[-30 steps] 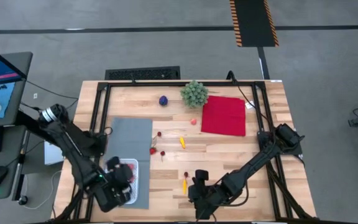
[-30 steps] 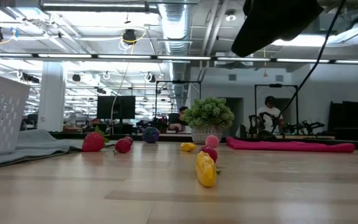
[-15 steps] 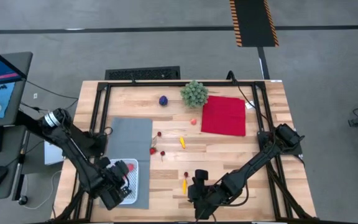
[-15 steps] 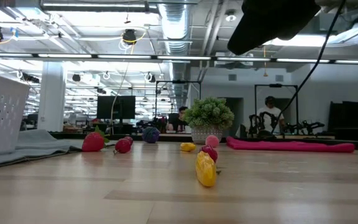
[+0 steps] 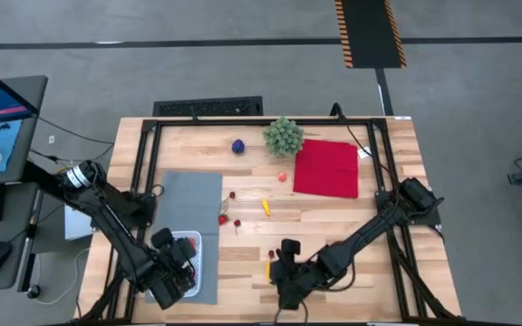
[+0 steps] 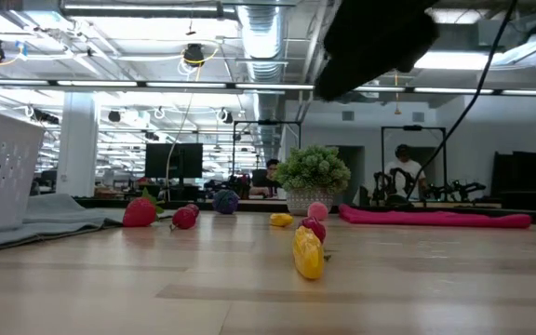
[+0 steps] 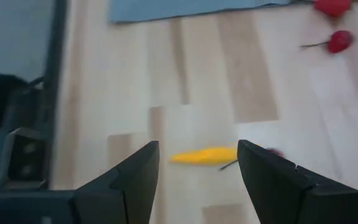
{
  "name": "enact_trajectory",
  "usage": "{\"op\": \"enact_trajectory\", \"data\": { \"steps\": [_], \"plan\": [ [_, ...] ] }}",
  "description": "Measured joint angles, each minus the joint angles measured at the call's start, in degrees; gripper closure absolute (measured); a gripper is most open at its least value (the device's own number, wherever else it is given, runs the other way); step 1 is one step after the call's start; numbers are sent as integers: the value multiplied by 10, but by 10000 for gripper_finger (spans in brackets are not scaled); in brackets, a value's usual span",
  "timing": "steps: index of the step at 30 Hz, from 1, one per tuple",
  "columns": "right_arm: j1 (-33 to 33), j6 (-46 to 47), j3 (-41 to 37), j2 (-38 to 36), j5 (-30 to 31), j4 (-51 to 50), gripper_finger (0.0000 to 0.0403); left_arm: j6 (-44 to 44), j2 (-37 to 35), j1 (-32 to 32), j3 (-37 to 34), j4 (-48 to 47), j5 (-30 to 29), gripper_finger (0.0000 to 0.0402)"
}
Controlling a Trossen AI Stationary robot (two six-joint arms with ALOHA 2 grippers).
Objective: Pick and placing Produce into tupperware
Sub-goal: Put the red cherry into the white basket
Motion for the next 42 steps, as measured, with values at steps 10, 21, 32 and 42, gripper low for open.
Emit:
{"op": "enact_trajectory", "data": {
  "steps": [10, 21, 32, 42],
  "plan": [
    [-50, 15, -7, 19, -2, -80, 158, 198, 0, 0, 2, 171, -281, 165],
    [-85, 6, -6, 66, -16, -90, 159, 384, 3, -16, 2, 319, -532, 165],
    [-83, -24, -6, 65, -44, -35, 159, 382, 3, -16, 2, 317, -528, 165],
    [-86, -66, -6, 65, -40, -5, 159, 375, 3, -16, 2, 316, -515, 165]
  ]
}}
